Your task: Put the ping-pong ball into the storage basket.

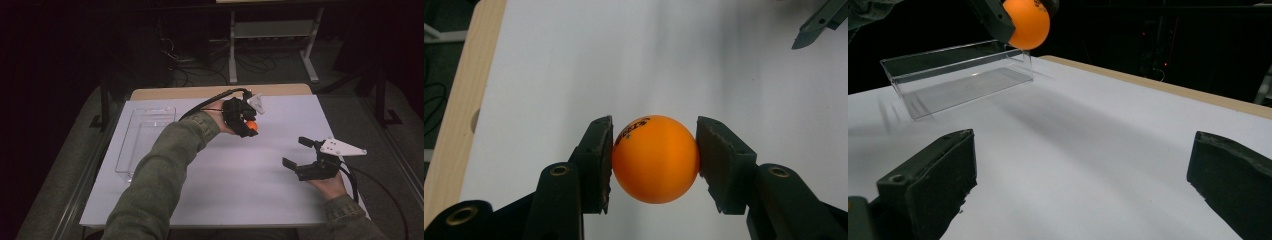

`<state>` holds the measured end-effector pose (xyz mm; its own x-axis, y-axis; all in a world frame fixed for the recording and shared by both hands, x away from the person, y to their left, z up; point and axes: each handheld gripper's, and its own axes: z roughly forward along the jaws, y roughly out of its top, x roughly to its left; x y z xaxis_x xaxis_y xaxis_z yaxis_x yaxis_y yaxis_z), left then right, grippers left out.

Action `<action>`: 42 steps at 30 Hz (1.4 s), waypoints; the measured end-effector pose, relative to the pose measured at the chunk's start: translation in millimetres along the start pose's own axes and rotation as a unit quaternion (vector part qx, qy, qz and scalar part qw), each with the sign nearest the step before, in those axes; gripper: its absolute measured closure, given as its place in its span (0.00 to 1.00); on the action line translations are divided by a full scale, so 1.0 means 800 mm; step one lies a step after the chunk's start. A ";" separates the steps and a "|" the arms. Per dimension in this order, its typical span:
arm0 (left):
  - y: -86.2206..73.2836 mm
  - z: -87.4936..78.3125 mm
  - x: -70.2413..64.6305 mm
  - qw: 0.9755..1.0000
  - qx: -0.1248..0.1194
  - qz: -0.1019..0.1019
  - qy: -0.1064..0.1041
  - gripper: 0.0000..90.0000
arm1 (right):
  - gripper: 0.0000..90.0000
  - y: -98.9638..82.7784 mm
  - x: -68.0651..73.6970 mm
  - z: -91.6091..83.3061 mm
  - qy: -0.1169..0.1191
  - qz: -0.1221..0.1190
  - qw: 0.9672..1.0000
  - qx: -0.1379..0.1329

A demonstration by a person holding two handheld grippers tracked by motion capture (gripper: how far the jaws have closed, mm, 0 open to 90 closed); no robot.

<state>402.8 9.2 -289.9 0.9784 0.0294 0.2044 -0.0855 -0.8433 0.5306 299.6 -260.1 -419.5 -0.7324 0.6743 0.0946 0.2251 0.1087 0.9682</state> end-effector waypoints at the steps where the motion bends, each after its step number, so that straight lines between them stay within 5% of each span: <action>1: -0.001 -0.002 0.000 1.000 -0.001 -0.001 0.001 0.56 | 0.00 0.000 0.000 0.000 0.000 0.000 1.000 0.001; 42: -0.046 -0.062 -0.005 0.999 0.012 -0.024 0.028 0.56 | 0.00 -0.001 0.001 -0.001 -0.003 -0.003 1.000 0.002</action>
<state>392.6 66.5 -269.2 0.9694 0.0994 0.2246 -0.0334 -0.8526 0.5215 298.5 -260.1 -420.4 -0.7295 0.6783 0.0879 0.2240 0.1154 0.9677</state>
